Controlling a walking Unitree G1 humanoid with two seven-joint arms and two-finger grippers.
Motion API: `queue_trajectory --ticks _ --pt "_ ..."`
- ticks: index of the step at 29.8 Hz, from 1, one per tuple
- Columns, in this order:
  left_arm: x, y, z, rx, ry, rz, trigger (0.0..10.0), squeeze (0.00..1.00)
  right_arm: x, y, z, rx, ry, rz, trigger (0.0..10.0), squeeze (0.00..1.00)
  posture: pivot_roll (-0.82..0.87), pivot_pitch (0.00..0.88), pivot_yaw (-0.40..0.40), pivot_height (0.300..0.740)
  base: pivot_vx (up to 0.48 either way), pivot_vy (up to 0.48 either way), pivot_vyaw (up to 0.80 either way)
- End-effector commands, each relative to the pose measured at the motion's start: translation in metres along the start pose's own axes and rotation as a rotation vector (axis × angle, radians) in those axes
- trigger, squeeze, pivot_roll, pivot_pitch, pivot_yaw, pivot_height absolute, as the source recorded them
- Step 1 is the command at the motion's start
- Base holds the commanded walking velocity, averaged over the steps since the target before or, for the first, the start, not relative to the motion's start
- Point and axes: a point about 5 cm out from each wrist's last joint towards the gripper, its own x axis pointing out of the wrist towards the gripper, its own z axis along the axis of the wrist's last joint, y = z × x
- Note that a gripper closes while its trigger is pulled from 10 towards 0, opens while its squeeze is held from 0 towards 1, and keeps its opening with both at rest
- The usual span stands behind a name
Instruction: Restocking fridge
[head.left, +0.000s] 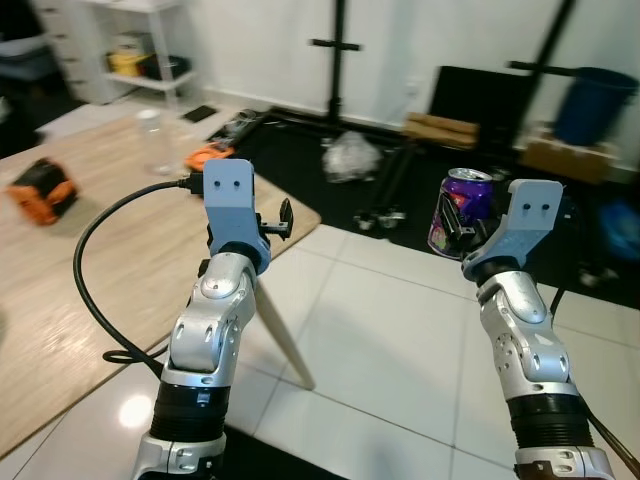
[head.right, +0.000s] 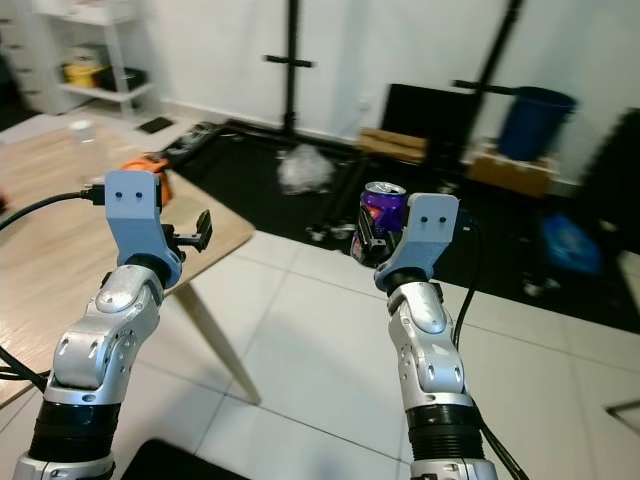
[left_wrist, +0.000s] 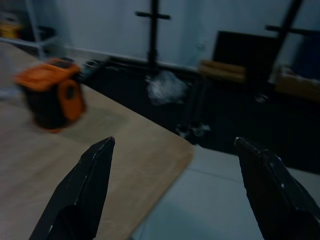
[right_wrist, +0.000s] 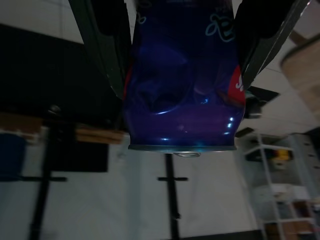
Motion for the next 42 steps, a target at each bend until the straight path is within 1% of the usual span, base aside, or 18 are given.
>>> queue_trajectory --ticks 1,24,32,34,37,40,41,42 --pt "-0.001 -0.002 -0.006 0.004 0.019 -0.006 10.0 0.0 -0.004 -0.004 -0.009 -0.006 0.032 -0.017 10.0 0.0 -0.01 0.102 -0.036 0.74 0.0 0.0 -0.77" --pt "-0.001 -0.004 -0.009 0.01 0.02 -0.018 10.0 0.0 -0.004 -0.005 -0.013 -0.018 0.046 -0.015 10.0 0.0 -0.01 0.09 -0.037 0.74 0.0 0.0 -0.77" --pt "-0.002 -0.002 -0.01 0.011 0.013 -0.018 10.0 0.0 -0.006 -0.006 -0.019 -0.024 0.06 -0.018 10.0 0.0 -0.01 0.094 -0.036 0.74 0.0 0.0 -0.77" --pt "-0.004 -0.001 -0.01 0.009 -0.026 -0.021 10.0 0.0 -0.009 -0.008 -0.023 -0.036 0.063 -0.018 10.0 0.0 -0.01 0.095 -0.035 0.74 0.0 0.0 -0.77" --pt "-0.01 0.001 -0.015 0.052 -0.064 -0.025 10.0 0.0 -0.015 -0.01 -0.028 -0.099 0.052 -0.005 10.0 0.0 -0.01 0.098 -0.032 0.74 0.0 0.0 -0.77" --pt "-0.021 0.004 -0.038 0.139 -0.056 -0.033 10.0 0.0 -0.025 -0.012 -0.037 -0.216 0.048 0.011 10.0 0.0 -0.01 0.101 -0.03 0.74 0.0 0.0 -0.76" --pt "-0.021 0.004 -0.038 0.139 -0.056 -0.033 10.0 0.0 -0.025 -0.012 -0.037 -0.216 0.048 0.011 10.0 0.0 -0.01 0.101 -0.03 0.74 0.0 0.0 -0.76" --pt "-0.025 0.006 -0.047 0.165 -0.04 -0.032 10.0 0.0 -0.028 -0.013 -0.041 -0.245 0.056 0.017 10.0 0.0 -0.01 0.101 -0.03 0.74 0.0 0.0 -0.76"
